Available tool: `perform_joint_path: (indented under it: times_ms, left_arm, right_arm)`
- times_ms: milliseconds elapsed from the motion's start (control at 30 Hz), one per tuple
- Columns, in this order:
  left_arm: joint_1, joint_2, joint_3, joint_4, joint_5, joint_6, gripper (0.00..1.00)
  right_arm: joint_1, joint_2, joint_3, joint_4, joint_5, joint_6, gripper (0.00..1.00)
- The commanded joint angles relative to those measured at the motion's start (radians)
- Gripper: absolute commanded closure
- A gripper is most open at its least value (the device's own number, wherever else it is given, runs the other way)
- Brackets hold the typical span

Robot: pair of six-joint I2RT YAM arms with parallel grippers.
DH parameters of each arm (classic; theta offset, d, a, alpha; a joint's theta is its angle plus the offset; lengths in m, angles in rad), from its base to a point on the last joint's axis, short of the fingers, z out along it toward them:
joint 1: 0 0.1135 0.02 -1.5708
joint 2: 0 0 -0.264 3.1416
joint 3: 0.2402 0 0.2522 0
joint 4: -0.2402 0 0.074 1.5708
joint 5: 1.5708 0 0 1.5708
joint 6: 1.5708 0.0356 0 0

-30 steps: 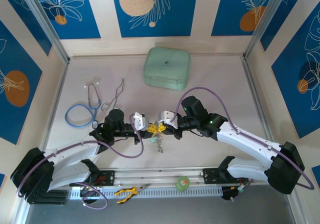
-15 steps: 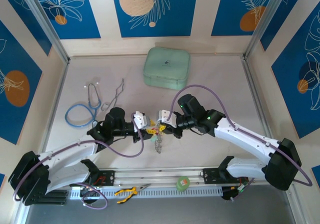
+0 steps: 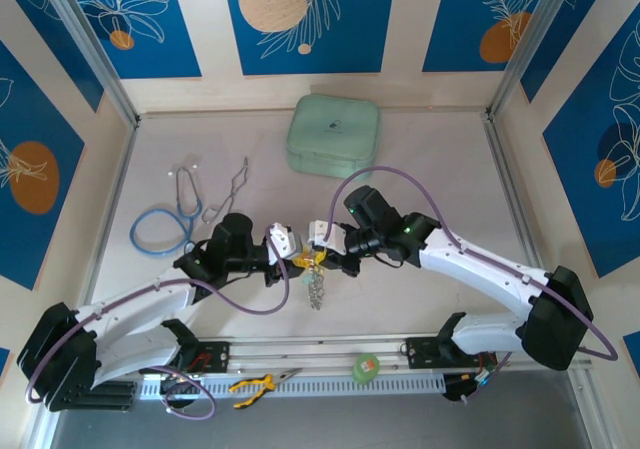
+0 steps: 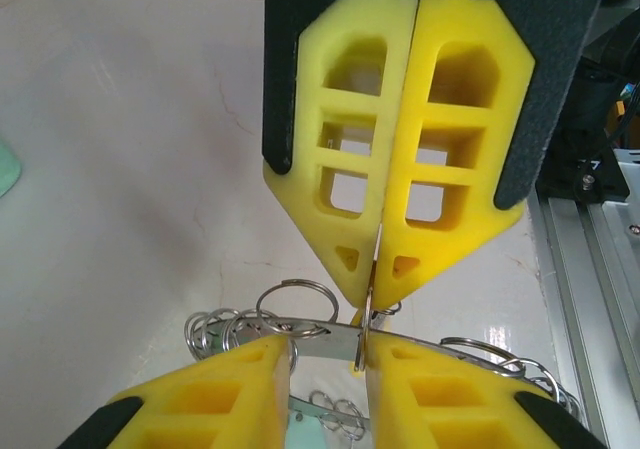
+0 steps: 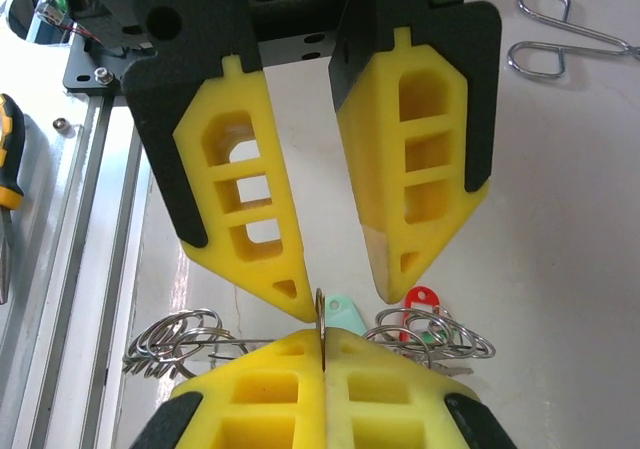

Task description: Put the keys on the keyring

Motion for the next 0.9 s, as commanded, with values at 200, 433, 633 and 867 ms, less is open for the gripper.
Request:
perform_joint_path:
  times_ms: [200, 433, 633, 867]
  left_arm:
    - [-0.001, 0.016, 0.029, 0.031, 0.064, 0.009, 1.0]
    - [0.0, -0.014, -0.054, 0.223, 0.079, -0.057, 1.0]
    - [0.0, -0.014, -0.102, 0.367, 0.084, -0.087, 1.0]
    - [0.0, -0.009, -0.11, 0.401, 0.114, -0.097, 1.0]
  right_arm:
    - [0.023, -0.006, 0.029, 0.045, -0.061, 0.035, 1.0]
    - [-0.051, -0.138, -0.162, 0.268, -0.11, 0.189, 0.73]
    - [-0.056, -0.154, -0.203, 0.271, -0.108, 0.211, 0.71]
    - [-0.053, -0.155, -0.216, 0.288, -0.077, 0.211, 0.71]
